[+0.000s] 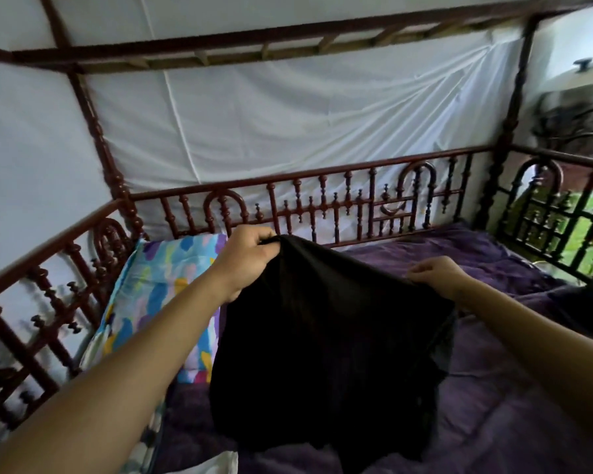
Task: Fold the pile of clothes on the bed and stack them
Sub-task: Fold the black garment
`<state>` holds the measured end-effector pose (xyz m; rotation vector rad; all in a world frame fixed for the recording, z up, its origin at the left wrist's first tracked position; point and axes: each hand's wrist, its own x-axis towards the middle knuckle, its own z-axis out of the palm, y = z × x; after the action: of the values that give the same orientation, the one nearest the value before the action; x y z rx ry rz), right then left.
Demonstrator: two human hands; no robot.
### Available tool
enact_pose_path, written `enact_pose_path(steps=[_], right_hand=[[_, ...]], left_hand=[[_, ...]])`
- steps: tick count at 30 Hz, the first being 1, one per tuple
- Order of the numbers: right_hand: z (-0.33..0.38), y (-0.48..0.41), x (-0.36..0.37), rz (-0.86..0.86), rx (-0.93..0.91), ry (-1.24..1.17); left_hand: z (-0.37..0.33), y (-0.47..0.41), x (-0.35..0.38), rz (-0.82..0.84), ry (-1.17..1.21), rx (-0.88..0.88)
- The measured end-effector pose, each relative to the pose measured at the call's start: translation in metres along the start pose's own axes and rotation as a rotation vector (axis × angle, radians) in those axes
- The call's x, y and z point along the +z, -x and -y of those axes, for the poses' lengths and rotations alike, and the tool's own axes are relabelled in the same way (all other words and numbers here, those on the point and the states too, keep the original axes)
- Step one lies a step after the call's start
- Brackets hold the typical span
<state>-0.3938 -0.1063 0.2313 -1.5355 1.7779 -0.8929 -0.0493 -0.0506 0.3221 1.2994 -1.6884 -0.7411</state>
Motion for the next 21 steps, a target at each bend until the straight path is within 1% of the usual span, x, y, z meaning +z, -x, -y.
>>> enact_pose_path(steps=[2, 4, 6, 8, 9, 10, 11, 13, 14, 15, 16, 17, 18, 20, 21], right_hand=[[-0.019, 0.005, -0.003, -0.008, -0.049, 0.102], [-0.024, 0.017, 0.005, 0.014, -0.192, 0.091], [-0.019, 0.035, 0.022, 0.151, -0.322, -0.019], [-0.020, 0.044, 0.044, 0.293, -0.378, 0.020], [-0.023, 0.044, 0.053, 0.296, -0.389, 0.100], [-0.027, 0.040, 0.057, 0.256, -0.383, 0.129], [-0.033, 0.034, 0.056, 0.207, -0.346, 0.106], [-0.043, 0.018, 0.043, 0.153, -0.242, -0.100], [-0.045, 0.010, 0.032, 0.134, -0.201, -0.219], [-0.042, 0.003, 0.019, 0.119, -0.183, -0.320], [-0.037, -0.003, 0.008, 0.104, -0.209, -0.361], [-0.030, -0.006, -0.002, 0.098, -0.281, -0.343], [-0.023, -0.009, -0.009, 0.080, -0.396, -0.227], [-0.014, -0.015, -0.020, -0.010, -0.636, 0.190], [-0.014, -0.022, -0.024, -0.057, -0.728, 0.368]], left_hand=[[-0.024, -0.011, 0.026, 0.059, -0.082, 0.022], [-0.043, -0.020, 0.053, 0.082, -0.132, 0.033], [-0.059, -0.027, 0.079, 0.081, -0.197, 0.047], [-0.070, -0.033, 0.097, 0.079, -0.245, 0.060], [-0.073, -0.035, 0.102, 0.080, -0.274, 0.070], [-0.074, -0.037, 0.104, 0.087, -0.319, 0.082], [-0.072, -0.038, 0.101, 0.111, -0.371, 0.086], [-0.061, -0.036, 0.086, 0.231, -0.469, 0.052], [-0.052, -0.034, 0.078, 0.301, -0.574, 0.013], [-0.041, -0.031, 0.072, 0.350, -0.737, -0.022], [-0.028, -0.029, 0.069, 0.358, -0.906, -0.046], [-0.014, -0.027, 0.066, 0.320, -1.018, -0.066], [-0.002, -0.027, 0.064, 0.236, -1.064, -0.088], [0.020, -0.031, 0.059, -0.008, -1.076, -0.102], [0.029, -0.034, 0.056, -0.114, -1.042, -0.109]])
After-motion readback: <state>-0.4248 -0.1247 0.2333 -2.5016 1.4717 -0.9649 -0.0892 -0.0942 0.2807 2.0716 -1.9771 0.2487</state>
